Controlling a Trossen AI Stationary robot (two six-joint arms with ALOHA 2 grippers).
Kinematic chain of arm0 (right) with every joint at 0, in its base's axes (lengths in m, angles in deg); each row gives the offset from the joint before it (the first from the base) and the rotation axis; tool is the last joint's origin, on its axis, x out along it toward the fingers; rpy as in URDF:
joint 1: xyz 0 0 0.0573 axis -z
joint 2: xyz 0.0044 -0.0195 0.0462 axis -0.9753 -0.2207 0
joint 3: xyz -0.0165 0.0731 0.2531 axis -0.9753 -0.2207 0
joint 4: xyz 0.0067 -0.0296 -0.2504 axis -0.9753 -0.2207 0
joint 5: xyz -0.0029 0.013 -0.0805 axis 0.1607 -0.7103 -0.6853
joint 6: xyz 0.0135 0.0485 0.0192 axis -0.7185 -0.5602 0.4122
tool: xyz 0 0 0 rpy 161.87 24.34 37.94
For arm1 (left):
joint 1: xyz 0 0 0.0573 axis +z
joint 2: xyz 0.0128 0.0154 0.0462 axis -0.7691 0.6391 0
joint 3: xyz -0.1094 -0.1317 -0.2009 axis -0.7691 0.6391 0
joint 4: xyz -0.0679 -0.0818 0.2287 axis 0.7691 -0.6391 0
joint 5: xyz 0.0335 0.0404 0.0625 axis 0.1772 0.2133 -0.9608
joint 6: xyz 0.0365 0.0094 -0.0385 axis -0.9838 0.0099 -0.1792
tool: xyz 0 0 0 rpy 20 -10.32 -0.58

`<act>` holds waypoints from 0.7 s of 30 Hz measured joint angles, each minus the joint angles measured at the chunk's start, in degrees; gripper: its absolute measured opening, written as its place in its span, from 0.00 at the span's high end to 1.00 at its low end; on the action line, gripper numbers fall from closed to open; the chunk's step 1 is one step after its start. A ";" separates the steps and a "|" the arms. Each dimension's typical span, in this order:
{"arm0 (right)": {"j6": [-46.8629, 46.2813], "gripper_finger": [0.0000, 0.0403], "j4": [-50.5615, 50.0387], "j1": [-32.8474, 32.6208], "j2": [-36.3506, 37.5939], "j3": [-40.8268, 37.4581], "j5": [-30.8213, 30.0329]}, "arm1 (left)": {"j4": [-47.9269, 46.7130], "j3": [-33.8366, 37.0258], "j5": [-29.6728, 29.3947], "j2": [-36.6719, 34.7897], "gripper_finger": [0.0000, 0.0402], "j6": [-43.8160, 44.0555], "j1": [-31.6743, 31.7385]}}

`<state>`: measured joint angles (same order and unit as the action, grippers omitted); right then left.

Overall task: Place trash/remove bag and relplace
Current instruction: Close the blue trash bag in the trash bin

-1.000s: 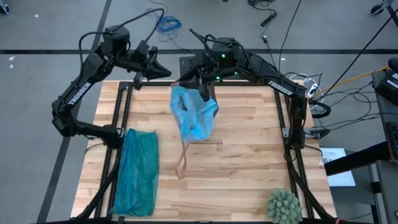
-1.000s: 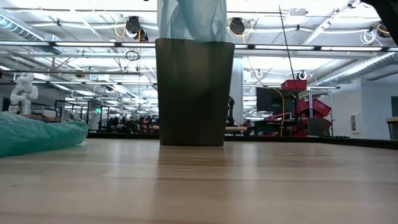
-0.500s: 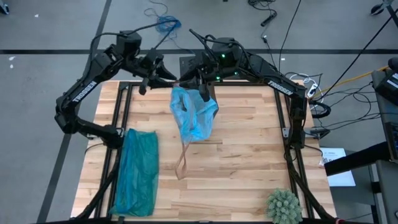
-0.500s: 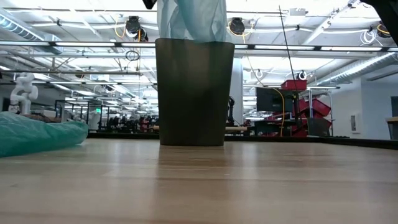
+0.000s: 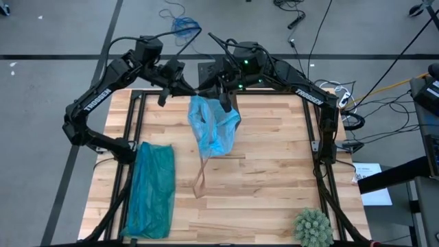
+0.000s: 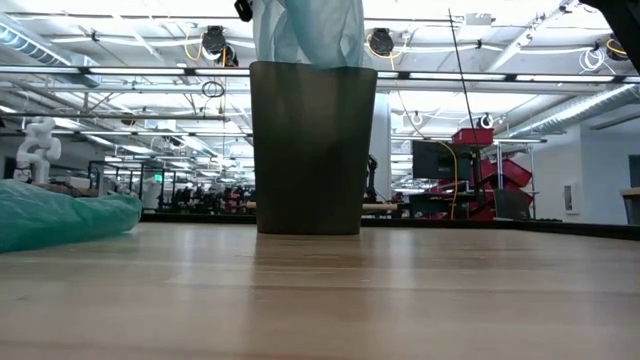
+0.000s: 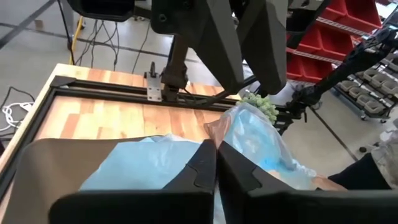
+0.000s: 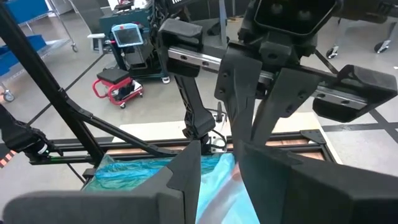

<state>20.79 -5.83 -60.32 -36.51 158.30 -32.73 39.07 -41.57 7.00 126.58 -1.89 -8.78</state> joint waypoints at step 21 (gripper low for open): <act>-1.53 0.75 0.09 2.67 3.15 0.09 -0.24 | 1.50 -16.94 -1.41 -0.37 1.00 0.05 4.61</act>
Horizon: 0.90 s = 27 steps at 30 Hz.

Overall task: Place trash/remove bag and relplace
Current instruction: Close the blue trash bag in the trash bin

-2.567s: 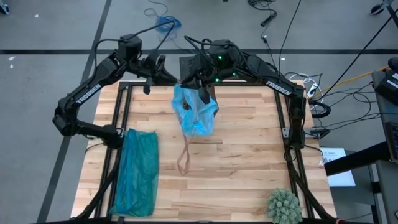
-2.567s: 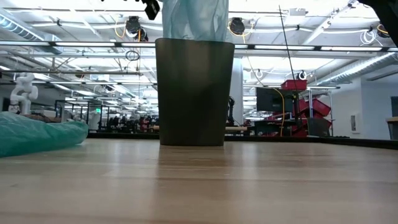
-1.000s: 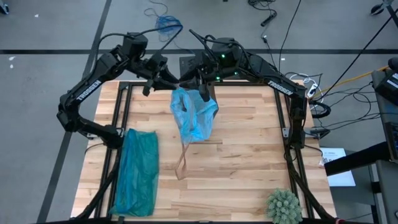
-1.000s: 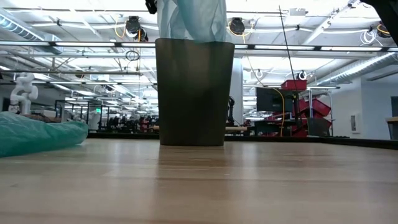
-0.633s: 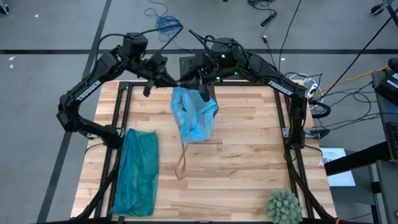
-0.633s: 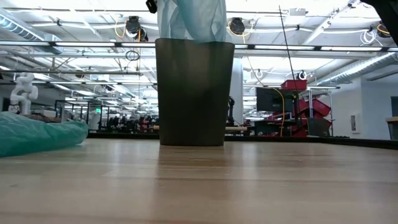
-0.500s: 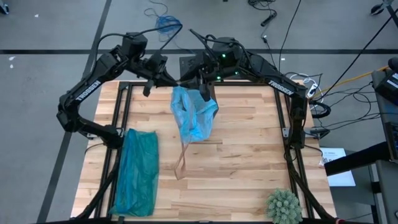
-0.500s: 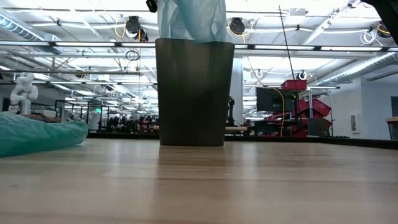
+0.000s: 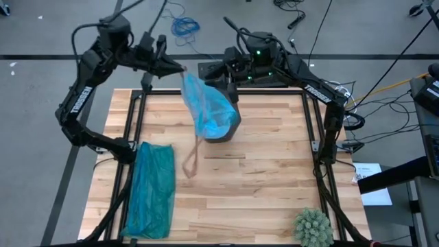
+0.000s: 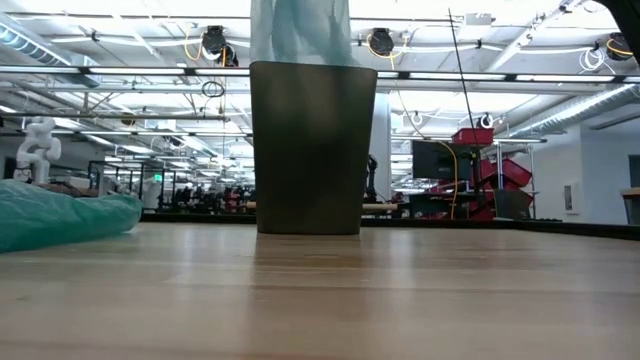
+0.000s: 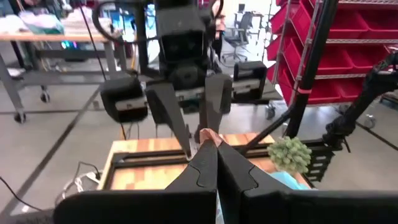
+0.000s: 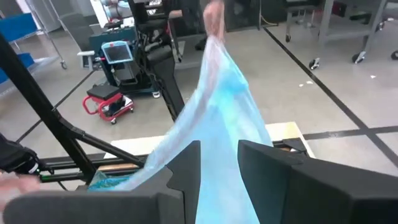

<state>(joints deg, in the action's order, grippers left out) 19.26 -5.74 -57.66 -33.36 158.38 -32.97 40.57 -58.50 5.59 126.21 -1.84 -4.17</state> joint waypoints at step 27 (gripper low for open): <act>-7.71 0.45 22.83 2.54 -9.73 -0.13 12.31 | 5.57 -1.51 1.57 0.05 1.00 6.13 -1.66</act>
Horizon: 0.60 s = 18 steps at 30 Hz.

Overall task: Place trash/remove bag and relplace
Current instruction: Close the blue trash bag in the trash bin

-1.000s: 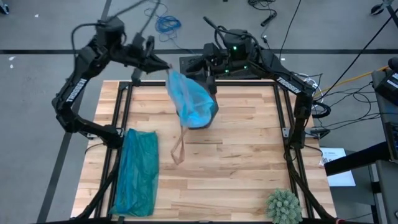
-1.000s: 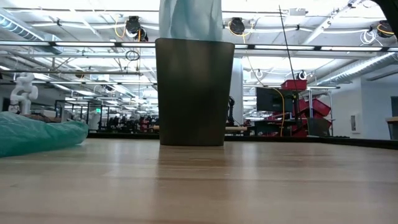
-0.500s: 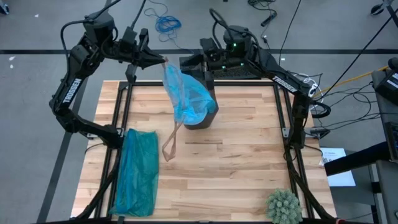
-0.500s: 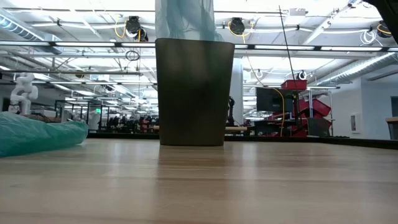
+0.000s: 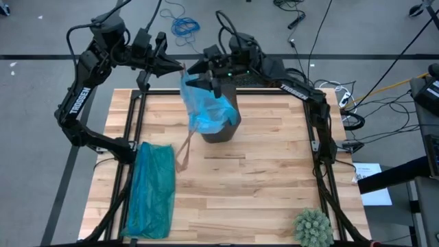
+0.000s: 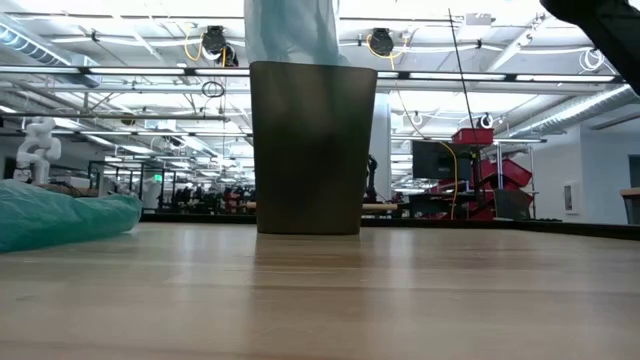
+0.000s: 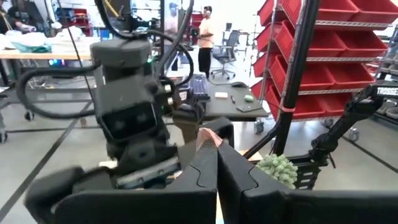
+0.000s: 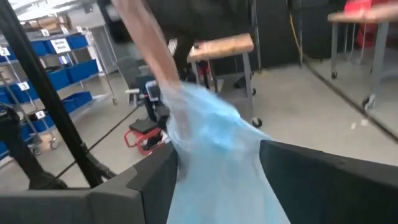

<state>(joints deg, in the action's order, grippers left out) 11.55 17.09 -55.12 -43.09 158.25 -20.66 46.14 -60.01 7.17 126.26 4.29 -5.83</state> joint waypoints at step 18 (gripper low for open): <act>-2.39 0.45 3.32 3.71 1.70 0.17 7.72 | 1.26 0.00 4.89 -0.01 1.00 3.04 0.02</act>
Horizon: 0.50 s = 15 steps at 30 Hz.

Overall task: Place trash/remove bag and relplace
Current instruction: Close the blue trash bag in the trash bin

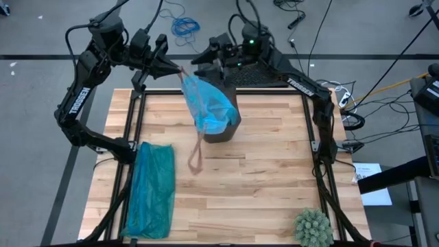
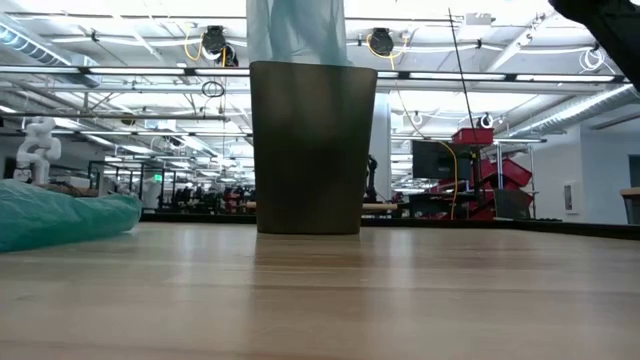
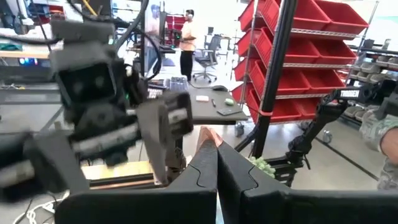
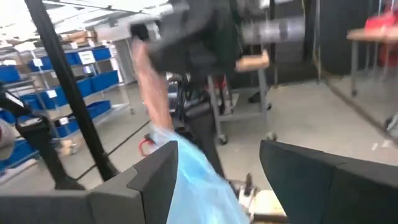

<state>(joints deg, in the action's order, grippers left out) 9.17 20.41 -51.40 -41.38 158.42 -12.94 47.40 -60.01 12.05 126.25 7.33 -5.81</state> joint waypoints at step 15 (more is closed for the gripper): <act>-2.76 0.49 3.30 -1.34 -7.47 -0.13 11.48 | 8.85 0.02 0.04 0.00 1.00 3.50 0.00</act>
<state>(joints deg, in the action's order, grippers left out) 6.41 23.71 -52.74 -48.85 158.30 -1.46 56.24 -59.99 12.09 126.25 10.83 -5.81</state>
